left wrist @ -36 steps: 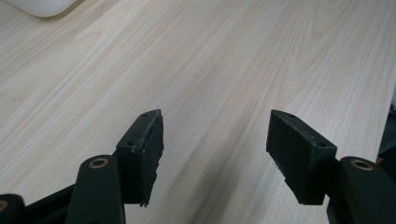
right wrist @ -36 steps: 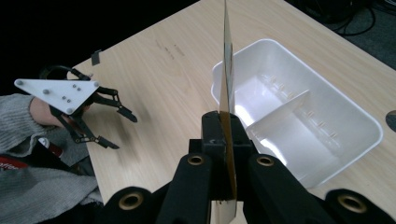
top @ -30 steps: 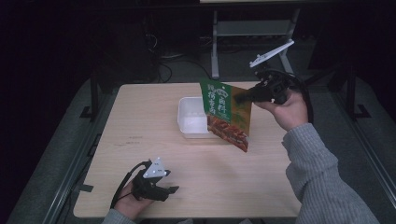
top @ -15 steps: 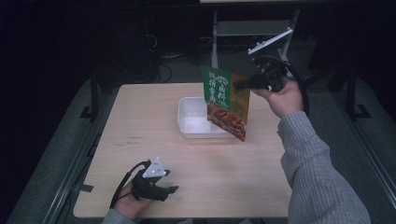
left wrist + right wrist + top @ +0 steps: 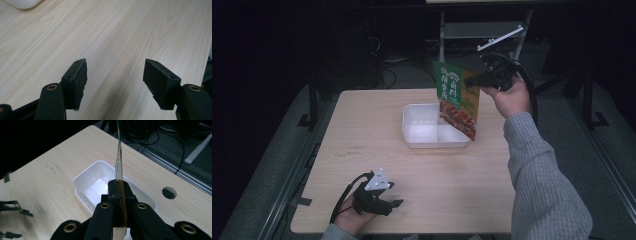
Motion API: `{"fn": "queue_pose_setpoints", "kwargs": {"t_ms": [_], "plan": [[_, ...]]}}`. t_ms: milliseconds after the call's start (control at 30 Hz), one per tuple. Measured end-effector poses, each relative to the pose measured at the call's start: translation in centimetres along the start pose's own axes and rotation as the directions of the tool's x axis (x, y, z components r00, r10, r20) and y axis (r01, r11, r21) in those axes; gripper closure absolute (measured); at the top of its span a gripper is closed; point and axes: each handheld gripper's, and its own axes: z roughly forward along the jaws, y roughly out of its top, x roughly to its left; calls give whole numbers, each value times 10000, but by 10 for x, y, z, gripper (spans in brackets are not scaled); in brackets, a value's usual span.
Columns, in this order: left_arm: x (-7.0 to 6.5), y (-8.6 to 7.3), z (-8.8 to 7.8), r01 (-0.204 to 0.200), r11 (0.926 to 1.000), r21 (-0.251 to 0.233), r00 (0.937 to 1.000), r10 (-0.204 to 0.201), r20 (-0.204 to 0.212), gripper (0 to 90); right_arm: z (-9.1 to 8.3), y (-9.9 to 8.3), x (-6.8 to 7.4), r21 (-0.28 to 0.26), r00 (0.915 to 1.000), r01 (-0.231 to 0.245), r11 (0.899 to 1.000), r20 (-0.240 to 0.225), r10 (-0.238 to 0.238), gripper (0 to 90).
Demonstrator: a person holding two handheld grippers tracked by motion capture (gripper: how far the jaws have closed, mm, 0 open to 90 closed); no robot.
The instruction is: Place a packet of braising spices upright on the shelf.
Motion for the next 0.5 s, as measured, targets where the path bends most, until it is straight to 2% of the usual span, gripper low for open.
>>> {"fn": "queue_pose_setpoints", "kwargs": {"t_ms": [300, 500], "plan": [[1, 0, 0, 1, 10000, -15, 10000, -1, 8, 353, 13, 3, -6, -28, 9989, -125, 9999, 443, 126, 900], [1, 0, -1, -6, 10000, -10, 10000, 6, 15, 352, 20, 4, -8, -145, 9982, -226, 9996, 558, 234, 900]]}}
